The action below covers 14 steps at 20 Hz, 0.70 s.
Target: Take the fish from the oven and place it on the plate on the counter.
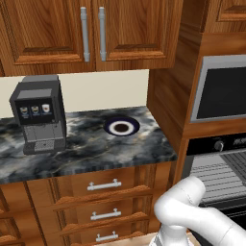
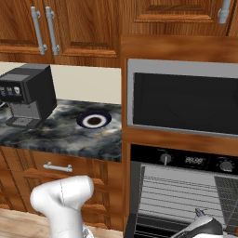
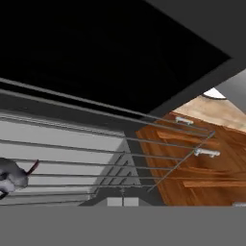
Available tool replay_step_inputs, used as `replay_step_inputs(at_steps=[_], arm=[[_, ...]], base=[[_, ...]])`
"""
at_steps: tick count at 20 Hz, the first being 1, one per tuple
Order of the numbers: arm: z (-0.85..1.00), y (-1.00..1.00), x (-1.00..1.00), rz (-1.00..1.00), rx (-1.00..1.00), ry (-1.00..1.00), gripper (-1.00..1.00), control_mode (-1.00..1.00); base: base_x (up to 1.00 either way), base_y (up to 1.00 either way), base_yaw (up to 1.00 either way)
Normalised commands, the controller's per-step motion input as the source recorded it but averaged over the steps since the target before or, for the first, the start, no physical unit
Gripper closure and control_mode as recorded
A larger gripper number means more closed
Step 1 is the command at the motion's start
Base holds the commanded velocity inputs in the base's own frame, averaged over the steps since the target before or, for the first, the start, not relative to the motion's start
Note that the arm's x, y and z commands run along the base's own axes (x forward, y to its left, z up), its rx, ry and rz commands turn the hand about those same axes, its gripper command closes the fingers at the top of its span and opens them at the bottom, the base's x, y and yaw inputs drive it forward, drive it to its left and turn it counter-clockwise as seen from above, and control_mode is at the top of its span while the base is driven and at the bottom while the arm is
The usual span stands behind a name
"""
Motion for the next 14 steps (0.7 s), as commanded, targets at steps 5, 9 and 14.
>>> replay_step_inputs(at_steps=[5, 9, 14], arm=[[1.0, 0.0, 0.03, 0.0, -0.04, 0.0, 1.0, -1.0], [0.84, 0.13, 0.06, 0.0, -0.07, 0.05, 1.0, -1.0], [0.55, 0.34, 0.21, 0.0, -0.11, 0.26, 1.0, -1.0]], base=[[0.0, 0.0, 0.0], [0.0, 0.0, 0.0], [0.0, 0.0, 0.0]])
